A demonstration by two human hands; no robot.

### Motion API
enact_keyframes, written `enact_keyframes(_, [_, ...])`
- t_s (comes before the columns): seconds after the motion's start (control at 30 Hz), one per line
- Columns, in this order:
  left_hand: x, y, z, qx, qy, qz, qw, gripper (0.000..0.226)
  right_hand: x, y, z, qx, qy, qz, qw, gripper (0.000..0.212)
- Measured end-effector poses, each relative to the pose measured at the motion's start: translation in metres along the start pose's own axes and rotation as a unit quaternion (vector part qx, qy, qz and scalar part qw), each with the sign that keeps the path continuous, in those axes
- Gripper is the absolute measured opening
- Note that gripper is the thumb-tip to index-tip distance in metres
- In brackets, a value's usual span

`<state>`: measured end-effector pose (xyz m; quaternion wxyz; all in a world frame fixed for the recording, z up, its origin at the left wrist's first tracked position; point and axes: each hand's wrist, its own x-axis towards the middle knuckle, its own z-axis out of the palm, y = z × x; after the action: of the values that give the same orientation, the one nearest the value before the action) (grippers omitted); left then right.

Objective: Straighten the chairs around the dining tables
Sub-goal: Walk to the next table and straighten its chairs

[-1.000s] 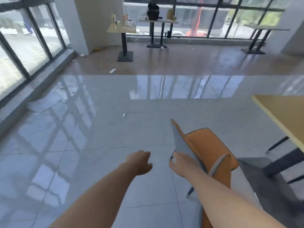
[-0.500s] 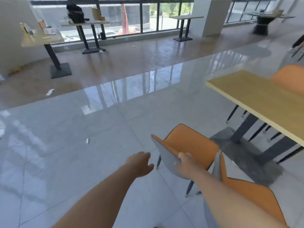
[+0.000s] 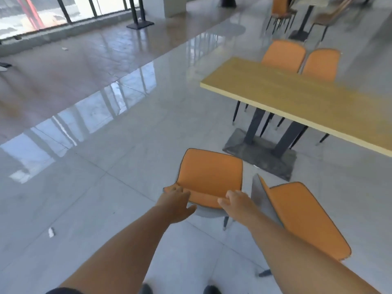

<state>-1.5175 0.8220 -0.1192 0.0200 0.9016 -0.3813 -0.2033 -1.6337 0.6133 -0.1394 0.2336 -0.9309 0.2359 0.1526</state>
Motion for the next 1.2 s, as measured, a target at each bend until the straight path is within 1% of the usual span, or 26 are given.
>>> enact_keyframes(0.13, [0.015, -0.019, 0.002, 0.038, -0.018, 0.087, 0.995, 0.055, -0.01, -0.014, 0.012, 0.003, 0.052, 0.067, 0.996, 0.042])
enact_keyframes(0.27, [0.036, -0.039, 0.003, 0.051, -0.012, 0.129, 0.99, 0.062, -0.008, -0.026, 0.026, -0.048, 0.109, 0.082, 0.99, 0.049])
enact_keyframes(0.37, [0.059, -0.054, 0.009, 0.057, -0.012, 0.158, 0.986, 0.067, 0.001, -0.028, 0.044, -0.079, 0.128, 0.091, 0.984, 0.058])
enact_keyframes(0.47, [0.079, -0.064, 0.021, 0.041, -0.013, 0.157, 0.987, 0.072, 0.009, -0.03, 0.06, -0.088, 0.134, 0.097, 0.982, 0.063])
enact_keyframes(0.53, [0.085, -0.067, 0.031, 0.025, -0.02, 0.147, 0.989, 0.076, 0.011, -0.03, 0.07, -0.099, 0.177, 0.09, 0.975, 0.064])
enact_keyframes(0.6, [0.089, -0.07, 0.042, 0.012, -0.027, 0.152, 0.988, 0.075, 0.015, -0.031, 0.074, -0.106, 0.205, 0.096, 0.968, 0.061])
enact_keyframes(0.73, [0.095, -0.074, 0.051, -0.023, -0.012, 0.18, 0.983, 0.069, 0.024, -0.029, 0.079, -0.12, 0.208, 0.113, 0.964, 0.053])
enact_keyframes(0.87, [0.104, -0.071, 0.046, -0.031, 0.003, 0.205, 0.978, 0.075, 0.033, -0.022, 0.073, -0.12, 0.209, 0.11, 0.964, 0.052])
enact_keyframes(1.0, [0.125, -0.063, 0.042, -0.016, 0.021, 0.194, 0.981, 0.079, 0.051, -0.013, 0.061, -0.125, 0.215, 0.113, 0.962, 0.049])
enact_keyframes(1.2, [0.18, -0.059, 0.025, -0.017, 0.042, 0.196, 0.98, 0.078, 0.103, -0.003, 0.03, -0.135, 0.211, 0.123, 0.96, 0.05])
